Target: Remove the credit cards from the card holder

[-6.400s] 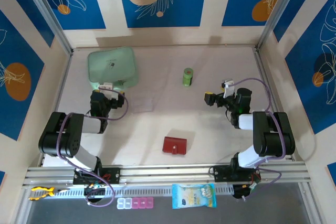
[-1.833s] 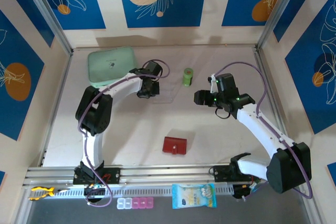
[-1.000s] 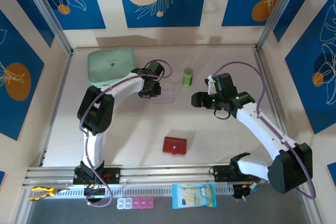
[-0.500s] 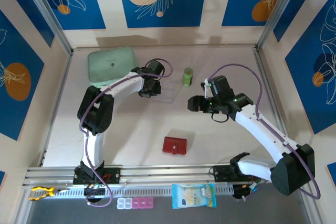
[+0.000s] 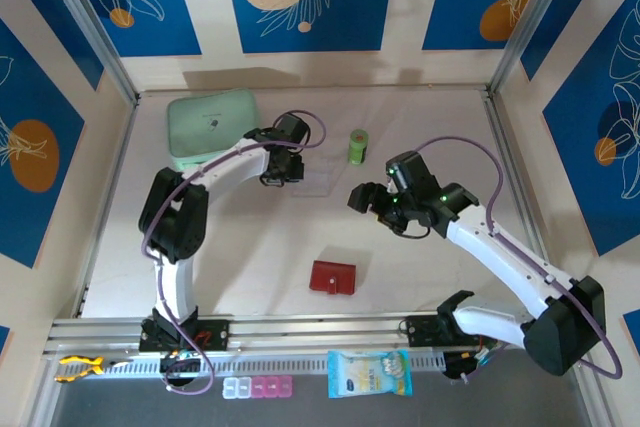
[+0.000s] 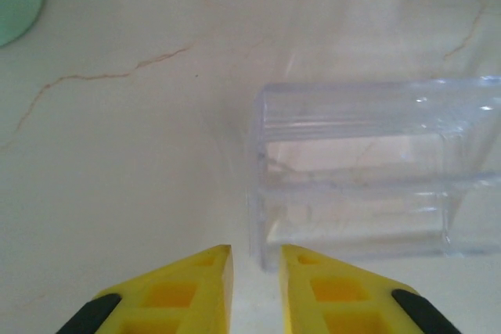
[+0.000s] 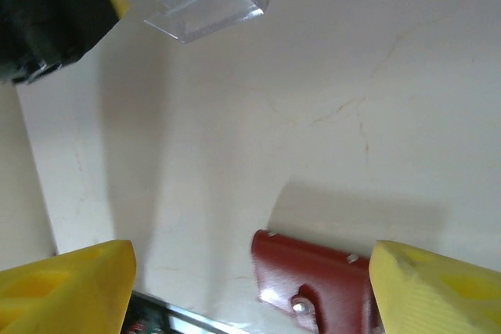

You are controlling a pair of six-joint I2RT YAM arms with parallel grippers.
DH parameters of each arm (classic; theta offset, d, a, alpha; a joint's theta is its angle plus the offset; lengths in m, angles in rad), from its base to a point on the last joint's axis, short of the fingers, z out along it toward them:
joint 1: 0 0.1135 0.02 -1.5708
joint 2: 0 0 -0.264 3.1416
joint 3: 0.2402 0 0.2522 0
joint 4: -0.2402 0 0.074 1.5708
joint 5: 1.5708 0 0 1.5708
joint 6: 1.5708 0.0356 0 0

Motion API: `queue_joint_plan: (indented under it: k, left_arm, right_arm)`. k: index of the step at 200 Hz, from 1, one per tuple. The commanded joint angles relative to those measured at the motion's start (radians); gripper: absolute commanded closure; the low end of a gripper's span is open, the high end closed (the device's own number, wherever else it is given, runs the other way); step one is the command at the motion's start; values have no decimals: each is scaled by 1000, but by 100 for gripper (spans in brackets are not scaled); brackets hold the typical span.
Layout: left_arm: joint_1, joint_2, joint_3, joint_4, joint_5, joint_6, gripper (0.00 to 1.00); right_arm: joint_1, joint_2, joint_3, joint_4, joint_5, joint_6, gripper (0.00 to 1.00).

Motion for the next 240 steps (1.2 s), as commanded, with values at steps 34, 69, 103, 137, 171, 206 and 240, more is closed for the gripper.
queue_joint_plan:
  k: [34,69,103,137,171,206,240]
  left_arm:
    - [4,-197,-141,32,233,85,74]
    - [-19,-284,-327,115,392,50,72]
    - [-33,-302,-491,290,573,-35,71]
    - [-41,-306,-559,341,552,-70,71]
    - [-39,-311,-567,335,528,-64,70]
    - [-41,-316,-562,329,514,-70,69]
    - [-39,-323,-561,326,521,-74,67]
  right_arm:
    - [147,22,-28,-101,102,379,21]
    - [259,19,-121,-64,61,425,22]
    - [407,7,-224,53,52,499,23]
    - [493,58,-268,168,20,507,22]
    - [539,145,-277,243,5,518,21]
    - [542,220,-278,295,-9,503,19]
    - [503,225,-265,271,14,456,15]
